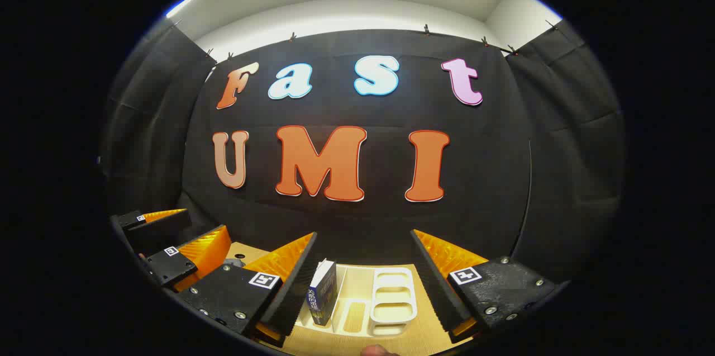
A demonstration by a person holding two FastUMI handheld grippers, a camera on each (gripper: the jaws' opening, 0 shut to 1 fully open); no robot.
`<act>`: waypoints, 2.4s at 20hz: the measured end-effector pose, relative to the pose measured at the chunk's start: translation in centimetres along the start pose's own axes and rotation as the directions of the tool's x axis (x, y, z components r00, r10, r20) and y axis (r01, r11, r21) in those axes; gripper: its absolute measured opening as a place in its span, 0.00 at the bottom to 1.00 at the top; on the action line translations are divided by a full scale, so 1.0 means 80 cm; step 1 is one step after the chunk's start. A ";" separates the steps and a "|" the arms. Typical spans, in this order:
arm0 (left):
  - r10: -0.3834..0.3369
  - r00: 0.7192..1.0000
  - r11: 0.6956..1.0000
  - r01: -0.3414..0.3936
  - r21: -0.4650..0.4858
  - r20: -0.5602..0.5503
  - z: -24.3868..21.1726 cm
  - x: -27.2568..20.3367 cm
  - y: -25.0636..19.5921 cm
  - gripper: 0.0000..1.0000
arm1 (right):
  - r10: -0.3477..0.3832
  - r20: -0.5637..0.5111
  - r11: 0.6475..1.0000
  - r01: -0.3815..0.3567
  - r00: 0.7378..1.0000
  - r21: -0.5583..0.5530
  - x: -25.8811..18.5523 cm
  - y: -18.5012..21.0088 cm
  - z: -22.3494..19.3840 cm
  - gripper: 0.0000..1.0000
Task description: Open the schoolbag, grab two books from the bookshelf and put them into the schoolbag.
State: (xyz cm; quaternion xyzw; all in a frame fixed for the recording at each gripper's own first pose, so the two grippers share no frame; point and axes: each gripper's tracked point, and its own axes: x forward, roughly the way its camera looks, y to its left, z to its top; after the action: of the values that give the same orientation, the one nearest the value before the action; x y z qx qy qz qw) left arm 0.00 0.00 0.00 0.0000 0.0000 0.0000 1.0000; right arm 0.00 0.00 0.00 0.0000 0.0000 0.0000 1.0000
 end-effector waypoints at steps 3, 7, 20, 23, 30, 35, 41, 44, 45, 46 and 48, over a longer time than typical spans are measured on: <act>-0.005 1.000 1.000 0.005 0.001 0.006 0.004 -0.003 0.000 0.97 | 0.017 -0.004 1.000 -0.017 1.000 -0.012 0.000 0.008 0.000 0.95; 0.010 1.000 1.000 -0.010 0.009 0.002 0.001 -0.003 0.011 1.00 | 0.034 -0.008 0.999 -0.034 0.999 -0.013 0.001 0.017 -0.001 0.95; 0.047 0.999 0.999 -0.047 -0.003 -0.001 -0.008 -0.001 0.036 0.97 | 0.046 0.000 0.999 -0.046 0.999 -0.027 0.005 0.030 -0.002 0.95; 0.052 0.999 0.999 -0.052 0.004 -0.006 -0.011 0.002 0.042 0.97 | 0.042 -0.006 0.999 -0.042 0.999 -0.023 0.008 0.031 -0.005 0.95; 0.027 1.000 0.998 -0.026 0.060 -0.008 -0.016 0.010 0.064 0.97 | 0.005 -0.006 0.999 -0.005 1.000 -0.032 0.013 0.037 -0.003 0.95; -0.018 0.999 0.990 0.022 0.143 -0.032 -0.040 0.012 0.096 0.97 | -0.060 -0.007 0.997 0.060 0.998 -0.046 0.014 0.052 -0.001 0.95; -0.096 0.985 0.955 0.131 0.267 -0.141 -0.112 0.011 0.136 0.97 | -0.150 -0.009 0.986 0.149 0.989 -0.080 0.013 0.066 0.000 0.95; -0.114 0.972 0.902 0.188 0.389 -0.206 -0.162 0.002 0.151 0.97 | -0.169 -0.015 0.981 0.167 0.985 -0.101 0.017 0.063 -0.002 0.95; -0.109 0.968 0.880 0.199 0.432 -0.224 -0.178 0.000 0.154 0.97 | -0.169 -0.017 0.981 0.167 0.985 -0.102 0.020 0.063 -0.002 0.95; -0.109 0.964 0.855 0.215 0.472 -0.241 -0.196 -0.003 0.159 0.97 | -0.168 -0.021 0.981 0.165 0.986 -0.098 0.022 0.061 -0.005 0.95; -0.095 0.958 0.797 0.236 0.557 -0.269 -0.230 -0.008 0.167 0.97 | -0.160 -0.027 0.984 0.157 0.987 -0.089 0.028 0.058 -0.010 0.95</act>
State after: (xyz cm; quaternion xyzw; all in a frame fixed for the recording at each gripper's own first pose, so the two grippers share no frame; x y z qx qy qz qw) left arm -0.60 13.34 -18.36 0.3066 0.1144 -0.0880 0.9408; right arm 2.24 4.63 -0.84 -0.0433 0.0169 -0.0797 0.9957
